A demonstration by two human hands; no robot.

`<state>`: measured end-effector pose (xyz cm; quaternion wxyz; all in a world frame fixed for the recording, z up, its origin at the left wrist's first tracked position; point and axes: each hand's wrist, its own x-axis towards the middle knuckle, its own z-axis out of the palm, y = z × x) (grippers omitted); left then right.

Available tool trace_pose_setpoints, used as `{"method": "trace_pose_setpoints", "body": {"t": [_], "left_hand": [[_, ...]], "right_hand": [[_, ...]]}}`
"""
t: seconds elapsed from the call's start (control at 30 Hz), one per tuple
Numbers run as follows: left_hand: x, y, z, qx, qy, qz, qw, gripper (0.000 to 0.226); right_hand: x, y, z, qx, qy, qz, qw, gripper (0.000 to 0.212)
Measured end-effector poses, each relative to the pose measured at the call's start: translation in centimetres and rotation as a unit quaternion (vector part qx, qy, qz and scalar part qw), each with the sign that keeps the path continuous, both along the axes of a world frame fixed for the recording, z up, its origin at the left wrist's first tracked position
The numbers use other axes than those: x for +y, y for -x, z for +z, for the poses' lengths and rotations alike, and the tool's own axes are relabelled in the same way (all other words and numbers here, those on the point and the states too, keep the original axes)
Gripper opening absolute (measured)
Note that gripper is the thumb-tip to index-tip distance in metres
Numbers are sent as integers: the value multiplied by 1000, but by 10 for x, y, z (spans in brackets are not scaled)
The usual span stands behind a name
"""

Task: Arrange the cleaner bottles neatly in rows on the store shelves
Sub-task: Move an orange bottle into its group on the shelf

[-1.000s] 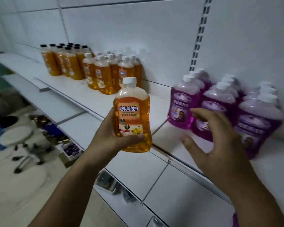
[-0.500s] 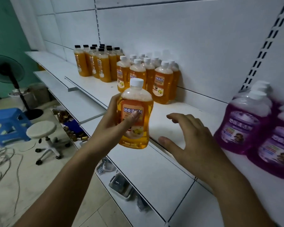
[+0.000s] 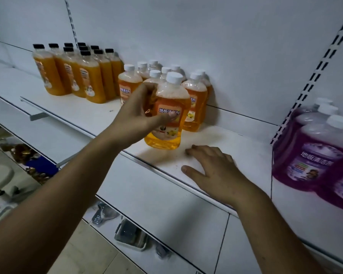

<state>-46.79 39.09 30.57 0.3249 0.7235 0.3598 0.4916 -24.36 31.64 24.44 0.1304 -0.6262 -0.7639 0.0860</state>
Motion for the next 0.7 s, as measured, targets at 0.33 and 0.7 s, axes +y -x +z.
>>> {"method": "trace_pose_setpoints", "body": {"t": [0.33, 0.7], "left_hand": [[54, -23, 29, 215, -109, -5, 971, 73], [83, -34, 51, 423, -198, 70, 881, 82]], "right_hand": [[-2, -2, -5, 20, -7, -2, 1000, 57], [-1, -4, -4, 31, 6, -1, 999, 58]]}}
